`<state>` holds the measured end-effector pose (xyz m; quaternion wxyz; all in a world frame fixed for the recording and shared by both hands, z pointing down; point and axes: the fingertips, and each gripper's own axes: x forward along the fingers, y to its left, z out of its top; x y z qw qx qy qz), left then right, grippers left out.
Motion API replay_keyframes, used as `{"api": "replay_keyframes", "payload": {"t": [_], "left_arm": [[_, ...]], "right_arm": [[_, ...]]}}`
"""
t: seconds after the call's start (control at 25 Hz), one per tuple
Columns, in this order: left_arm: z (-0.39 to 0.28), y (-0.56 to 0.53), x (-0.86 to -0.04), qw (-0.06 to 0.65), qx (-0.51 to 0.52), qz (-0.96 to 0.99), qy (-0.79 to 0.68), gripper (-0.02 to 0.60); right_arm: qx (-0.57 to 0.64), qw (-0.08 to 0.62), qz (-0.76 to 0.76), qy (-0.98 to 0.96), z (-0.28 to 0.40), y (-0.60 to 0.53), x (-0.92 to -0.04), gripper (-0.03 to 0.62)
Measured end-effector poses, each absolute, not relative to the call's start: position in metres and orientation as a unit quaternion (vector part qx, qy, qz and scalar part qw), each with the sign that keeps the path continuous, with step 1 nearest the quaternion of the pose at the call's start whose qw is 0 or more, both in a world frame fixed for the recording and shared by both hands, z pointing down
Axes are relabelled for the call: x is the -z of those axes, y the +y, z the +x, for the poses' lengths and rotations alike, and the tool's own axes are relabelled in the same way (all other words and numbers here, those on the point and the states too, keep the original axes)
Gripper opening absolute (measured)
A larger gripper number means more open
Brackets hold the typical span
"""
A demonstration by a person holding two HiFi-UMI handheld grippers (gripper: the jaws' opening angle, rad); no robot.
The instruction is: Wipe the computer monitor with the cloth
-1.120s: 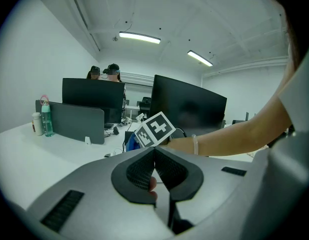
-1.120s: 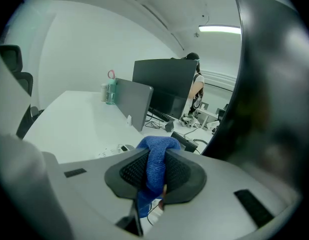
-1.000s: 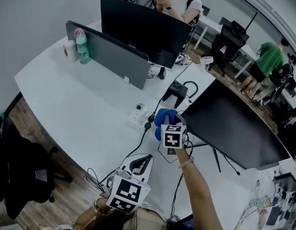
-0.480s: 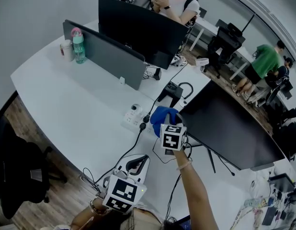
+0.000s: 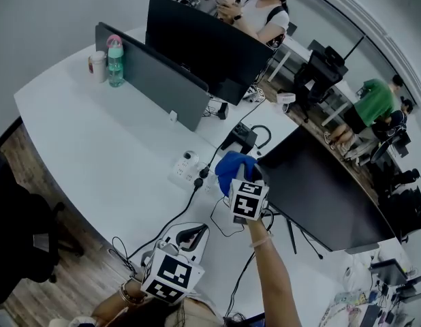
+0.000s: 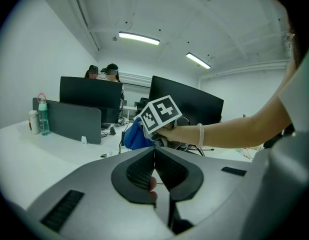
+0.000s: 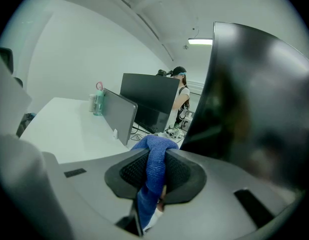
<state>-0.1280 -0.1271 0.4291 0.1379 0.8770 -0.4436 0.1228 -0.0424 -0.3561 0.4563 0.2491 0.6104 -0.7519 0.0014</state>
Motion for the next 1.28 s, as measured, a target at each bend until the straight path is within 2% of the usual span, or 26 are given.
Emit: {"api": "replay_keyframes", "payload": {"t": [1.28], "left_arm": [[-0.123, -0.121, -0.425, 0.125, -0.123, 0.886, -0.430, 0.009]], "right_arm": [[0.041, 0.212, 0.626, -0.749, -0.033, -0.355, -0.396, 0.072]]}}
